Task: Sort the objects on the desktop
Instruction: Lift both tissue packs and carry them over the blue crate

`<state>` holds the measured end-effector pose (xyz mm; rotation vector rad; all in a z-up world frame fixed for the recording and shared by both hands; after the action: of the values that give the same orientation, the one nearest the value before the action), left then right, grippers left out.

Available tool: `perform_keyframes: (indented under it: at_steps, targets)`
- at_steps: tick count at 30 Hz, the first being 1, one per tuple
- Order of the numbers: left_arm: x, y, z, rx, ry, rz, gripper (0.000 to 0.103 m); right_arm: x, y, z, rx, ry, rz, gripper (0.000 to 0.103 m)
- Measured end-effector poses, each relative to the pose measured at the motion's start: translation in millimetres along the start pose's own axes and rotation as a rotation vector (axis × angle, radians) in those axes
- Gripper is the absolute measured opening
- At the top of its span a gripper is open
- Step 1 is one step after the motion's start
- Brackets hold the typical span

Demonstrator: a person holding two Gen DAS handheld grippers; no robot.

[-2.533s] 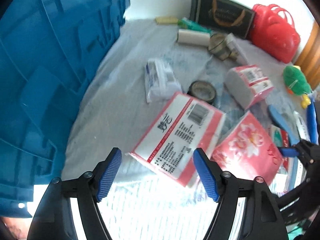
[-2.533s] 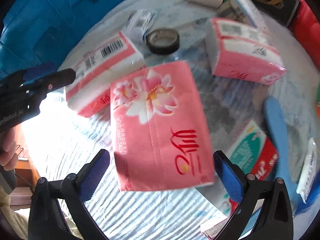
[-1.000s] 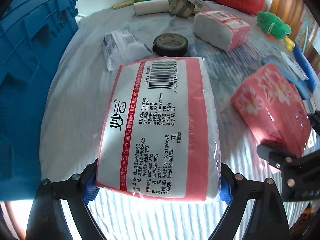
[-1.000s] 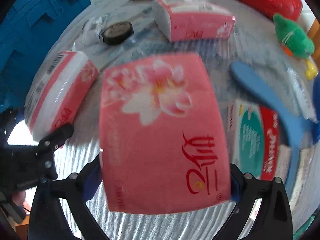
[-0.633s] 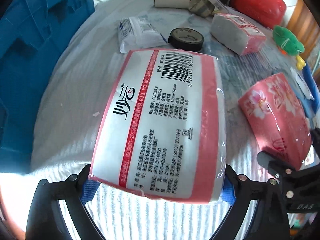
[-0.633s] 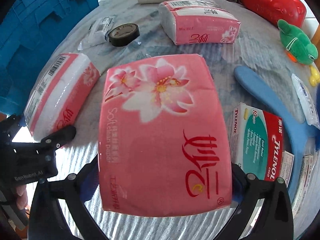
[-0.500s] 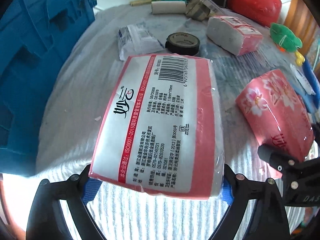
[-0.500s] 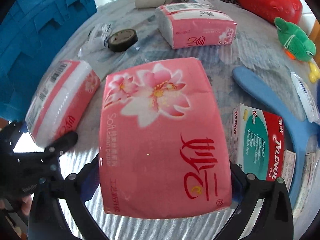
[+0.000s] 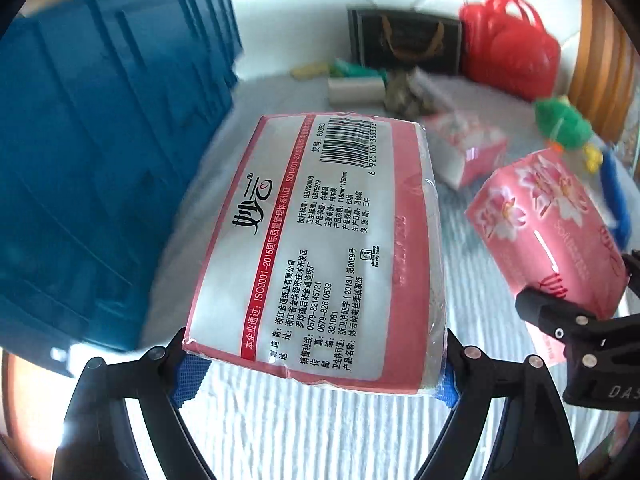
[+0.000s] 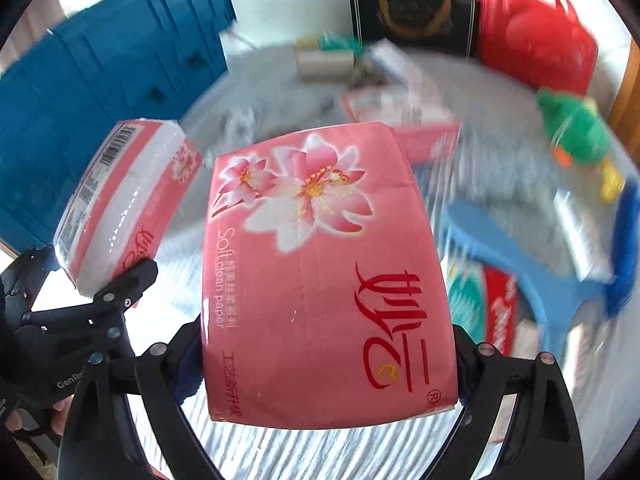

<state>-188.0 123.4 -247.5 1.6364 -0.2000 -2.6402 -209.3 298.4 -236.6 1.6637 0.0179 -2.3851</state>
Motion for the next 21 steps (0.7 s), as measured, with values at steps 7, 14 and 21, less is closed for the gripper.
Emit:
perform_keyframes:
  at_steps: [7,14,21]
  targets:
    - [-64.5,15.0,25.6,-0.066,-0.137,0.029,0.088,-73.1,11.2,34.1,-0.068,-0.171,-0.037,0.093]
    - [-126.1,29.7,43.6,-0.142,-0.254,0.086,0.088,-133.7,29.9,63.6,-0.151,-0.329,-0.039,0.093]
    - [-183.5,74.5,51.2,-0.255,-0.365,0.126,0.088,-187.6,64.7,84.0,-0.207,-0.496,-0.01,0.093]
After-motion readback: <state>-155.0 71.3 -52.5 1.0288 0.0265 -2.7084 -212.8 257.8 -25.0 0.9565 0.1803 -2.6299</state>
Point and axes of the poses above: each gripper's, at about its wrist camera, not at the fingertips, and x roughly the way its jaws point, y to its left, z to its top, the point moved 2 cm from there along x, roughly the way its jaws point, and after that the axes turned 11 degrees about y, right-handed, at the moved point
